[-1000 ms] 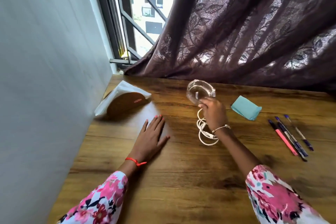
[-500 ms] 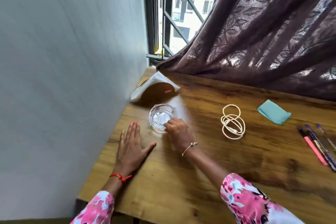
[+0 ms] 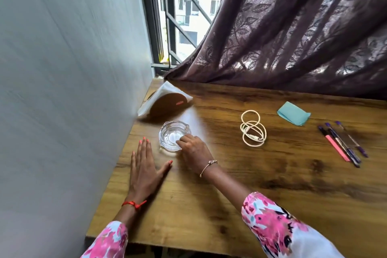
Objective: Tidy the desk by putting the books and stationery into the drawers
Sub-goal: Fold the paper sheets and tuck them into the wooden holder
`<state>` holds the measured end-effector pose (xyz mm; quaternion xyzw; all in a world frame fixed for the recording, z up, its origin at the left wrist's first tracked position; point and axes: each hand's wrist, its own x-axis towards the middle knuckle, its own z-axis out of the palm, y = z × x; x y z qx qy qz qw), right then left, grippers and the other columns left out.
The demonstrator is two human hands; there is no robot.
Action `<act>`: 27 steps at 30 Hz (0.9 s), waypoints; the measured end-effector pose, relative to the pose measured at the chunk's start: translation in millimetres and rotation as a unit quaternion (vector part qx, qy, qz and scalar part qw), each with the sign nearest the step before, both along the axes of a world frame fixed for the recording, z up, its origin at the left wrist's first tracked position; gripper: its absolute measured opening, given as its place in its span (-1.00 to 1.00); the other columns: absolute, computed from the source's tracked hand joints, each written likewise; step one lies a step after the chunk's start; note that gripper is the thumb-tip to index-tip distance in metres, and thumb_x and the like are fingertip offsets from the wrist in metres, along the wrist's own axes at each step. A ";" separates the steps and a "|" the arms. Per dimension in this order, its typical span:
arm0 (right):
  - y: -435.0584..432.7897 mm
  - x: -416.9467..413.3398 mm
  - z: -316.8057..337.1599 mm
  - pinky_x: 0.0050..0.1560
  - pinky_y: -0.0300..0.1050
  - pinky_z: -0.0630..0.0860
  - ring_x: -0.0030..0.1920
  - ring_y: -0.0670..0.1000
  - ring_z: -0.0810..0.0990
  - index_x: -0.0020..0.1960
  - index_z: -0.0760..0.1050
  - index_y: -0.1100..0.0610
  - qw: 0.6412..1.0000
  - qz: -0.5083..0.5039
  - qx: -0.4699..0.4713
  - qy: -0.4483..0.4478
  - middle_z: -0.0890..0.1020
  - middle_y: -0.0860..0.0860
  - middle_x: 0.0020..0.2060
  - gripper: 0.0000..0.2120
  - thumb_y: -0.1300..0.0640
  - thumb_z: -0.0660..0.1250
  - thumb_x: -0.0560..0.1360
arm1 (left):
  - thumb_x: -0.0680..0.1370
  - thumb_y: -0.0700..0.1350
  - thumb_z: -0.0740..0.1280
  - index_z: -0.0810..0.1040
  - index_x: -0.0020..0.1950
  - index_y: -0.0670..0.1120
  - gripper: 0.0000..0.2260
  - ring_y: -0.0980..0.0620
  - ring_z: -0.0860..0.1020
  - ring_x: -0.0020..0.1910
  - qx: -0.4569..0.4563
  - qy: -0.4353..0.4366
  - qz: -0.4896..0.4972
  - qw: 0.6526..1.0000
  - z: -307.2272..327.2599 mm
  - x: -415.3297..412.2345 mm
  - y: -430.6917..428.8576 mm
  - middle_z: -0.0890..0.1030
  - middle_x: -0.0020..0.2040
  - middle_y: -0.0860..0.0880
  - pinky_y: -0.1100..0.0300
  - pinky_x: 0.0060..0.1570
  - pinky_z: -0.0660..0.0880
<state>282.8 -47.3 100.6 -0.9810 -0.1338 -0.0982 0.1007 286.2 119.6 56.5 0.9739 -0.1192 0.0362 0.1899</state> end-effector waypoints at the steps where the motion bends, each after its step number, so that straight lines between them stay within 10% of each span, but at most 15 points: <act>1: -2.7 -2.2 1.4 -0.32 -0.22 0.50 -0.19 0.03 0.62 -0.22 0.56 0.10 1.000 0.001 0.019 0.000 0.63 0.00 -0.28 -0.81 0.19 0.19 0.29 | 0.34 0.40 -0.01 -0.02 0.50 -0.20 -0.08 0.04 -0.08 0.50 -0.022 -0.014 -0.006 1.000 1.6 -0.3 -1.6 0.01 0.53 -0.12 0.05 0.44 -0.15; 5: -23.1 -17.5 5.9 -0.21 -0.14 0.58 -0.12 0.09 0.62 -0.16 0.56 0.18 0.996 -0.065 0.063 0.020 0.65 0.08 -0.17 -0.79 0.16 0.47 0.23 | 0.40 0.32 0.10 -0.01 0.51 -0.20 -0.14 0.01 -0.05 0.50 -0.087 -0.063 -0.070 0.992 14.9 -0.3 -19.6 0.02 0.52 -0.12 0.02 0.44 -0.11; 9: -60.7 -37.9 -2.4 -0.04 -0.07 0.54 -0.07 0.16 0.62 -0.19 0.55 0.21 0.984 -0.145 0.102 0.028 0.63 0.14 -0.13 -0.77 0.10 0.18 0.36 | 0.47 0.34 0.07 0.02 0.49 -0.24 -0.17 -0.02 -0.08 0.50 -0.115 -0.095 -0.153 0.977 32.3 2.6 -54.7 0.05 0.51 -0.19 0.08 0.45 -0.18; 27: -237.3 -231.1 2.8 0.31 -0.04 0.30 0.30 0.18 0.37 0.11 0.53 0.24 0.897 -0.425 0.124 0.005 0.45 0.19 0.24 -0.76 0.16 0.22 0.53 | 0.44 0.43 -0.15 -0.07 0.48 -0.15 -0.17 0.05 -0.18 0.48 -0.108 -0.061 -0.358 0.926 34.6 -107.4 -231.6 -0.07 0.51 -0.10 0.11 0.42 -0.32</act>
